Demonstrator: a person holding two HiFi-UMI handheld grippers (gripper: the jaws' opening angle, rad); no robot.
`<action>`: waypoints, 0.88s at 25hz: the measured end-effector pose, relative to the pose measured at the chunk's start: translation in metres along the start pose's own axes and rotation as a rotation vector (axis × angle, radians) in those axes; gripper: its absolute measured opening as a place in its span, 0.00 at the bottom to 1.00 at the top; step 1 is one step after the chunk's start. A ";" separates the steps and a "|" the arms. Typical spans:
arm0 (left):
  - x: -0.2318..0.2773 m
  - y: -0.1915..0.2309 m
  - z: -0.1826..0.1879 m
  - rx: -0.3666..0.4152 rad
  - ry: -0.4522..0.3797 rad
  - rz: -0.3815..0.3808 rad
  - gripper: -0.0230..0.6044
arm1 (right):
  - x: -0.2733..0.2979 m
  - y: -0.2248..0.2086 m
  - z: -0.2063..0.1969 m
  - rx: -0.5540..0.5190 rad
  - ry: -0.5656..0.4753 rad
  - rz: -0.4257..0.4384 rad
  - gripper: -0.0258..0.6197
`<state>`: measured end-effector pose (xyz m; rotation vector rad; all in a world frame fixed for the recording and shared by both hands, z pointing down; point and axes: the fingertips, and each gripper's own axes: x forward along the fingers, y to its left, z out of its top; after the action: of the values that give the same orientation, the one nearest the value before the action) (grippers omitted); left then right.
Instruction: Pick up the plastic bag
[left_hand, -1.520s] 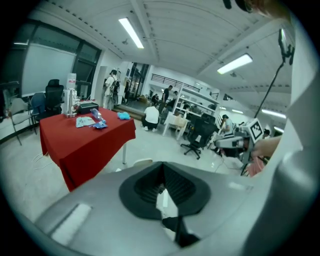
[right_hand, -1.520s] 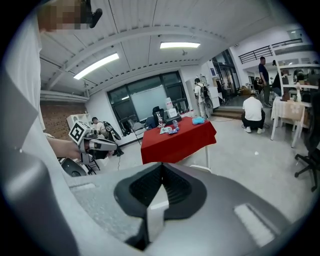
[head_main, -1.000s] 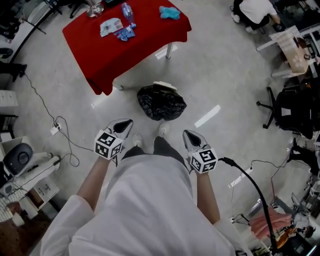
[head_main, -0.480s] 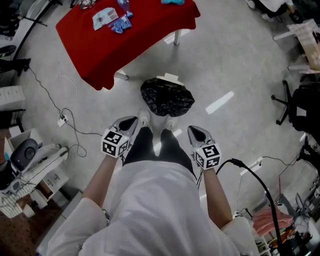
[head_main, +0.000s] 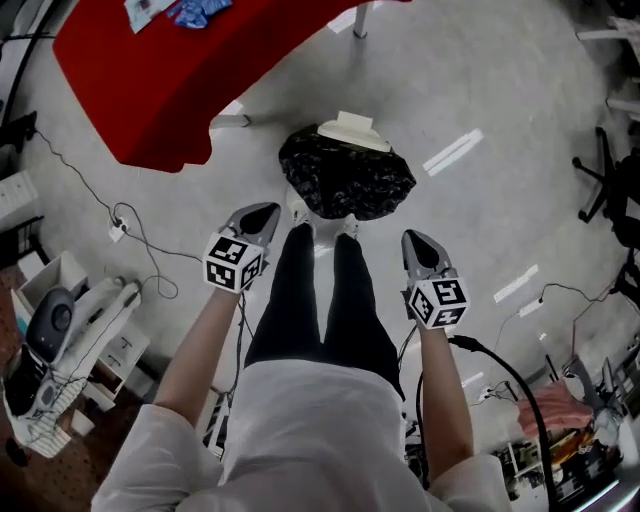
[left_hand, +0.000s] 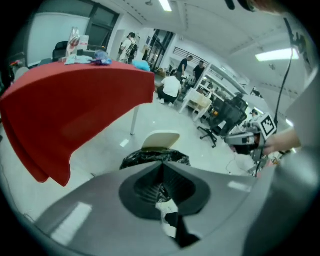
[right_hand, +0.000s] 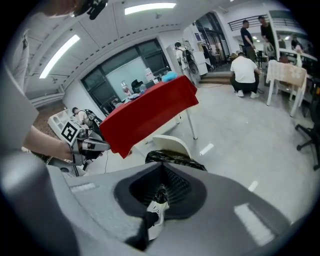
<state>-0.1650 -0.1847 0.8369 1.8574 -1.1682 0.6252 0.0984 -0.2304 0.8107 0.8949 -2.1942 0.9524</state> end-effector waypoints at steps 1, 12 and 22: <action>0.013 0.011 -0.009 -0.029 0.017 -0.004 0.04 | 0.012 -0.009 -0.008 0.024 0.009 -0.010 0.04; 0.149 0.115 -0.115 -0.339 0.200 0.005 0.43 | 0.130 -0.093 -0.116 0.258 0.098 -0.148 0.28; 0.211 0.151 -0.147 -0.483 0.195 -0.009 0.62 | 0.185 -0.138 -0.172 0.505 0.085 -0.204 0.54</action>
<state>-0.2040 -0.1944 1.1319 1.3612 -1.0686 0.4568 0.1317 -0.2319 1.0962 1.2498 -1.7731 1.4403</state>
